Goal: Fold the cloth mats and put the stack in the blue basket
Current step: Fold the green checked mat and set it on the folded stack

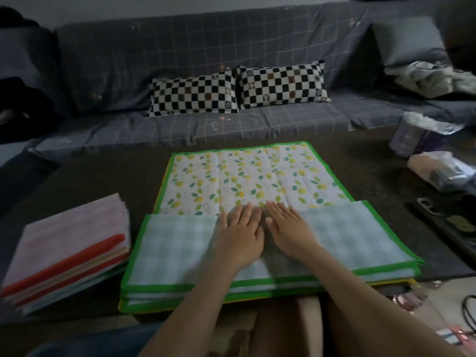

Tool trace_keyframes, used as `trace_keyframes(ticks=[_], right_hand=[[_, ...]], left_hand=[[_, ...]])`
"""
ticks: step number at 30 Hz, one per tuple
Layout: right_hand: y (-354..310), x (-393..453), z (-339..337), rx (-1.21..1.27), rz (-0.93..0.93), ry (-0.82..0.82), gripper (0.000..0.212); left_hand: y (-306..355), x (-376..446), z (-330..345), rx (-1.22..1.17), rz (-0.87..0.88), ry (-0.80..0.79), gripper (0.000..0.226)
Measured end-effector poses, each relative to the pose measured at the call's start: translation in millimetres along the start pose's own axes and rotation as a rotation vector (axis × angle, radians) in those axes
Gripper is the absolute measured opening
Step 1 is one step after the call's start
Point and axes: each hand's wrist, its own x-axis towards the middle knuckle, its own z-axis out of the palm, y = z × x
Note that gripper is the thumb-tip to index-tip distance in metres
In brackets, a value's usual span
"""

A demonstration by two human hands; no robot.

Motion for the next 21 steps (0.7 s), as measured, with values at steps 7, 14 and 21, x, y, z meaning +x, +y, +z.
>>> trace_keyframes(ticks=[7,14,21], right_hand=[[2.7,-1.7,3.5,-0.23,-0.013,-0.103,0.064],[0.8,-4.2,1.9,-0.264,0.004,-0.094,0.064],[-5.6,-5.4,-3.5,-0.233,0.015,-0.127,0.063]], left_hand=[[-72.0,-27.0,-1.5,-0.052,-0.088,-0.026,0.054],[-133.0,-45.9,-4.4,-0.091,-0.224,-0.064,0.056],[-129.8,-42.3,-23.2,-0.158,-0.209,-0.222,0.061]])
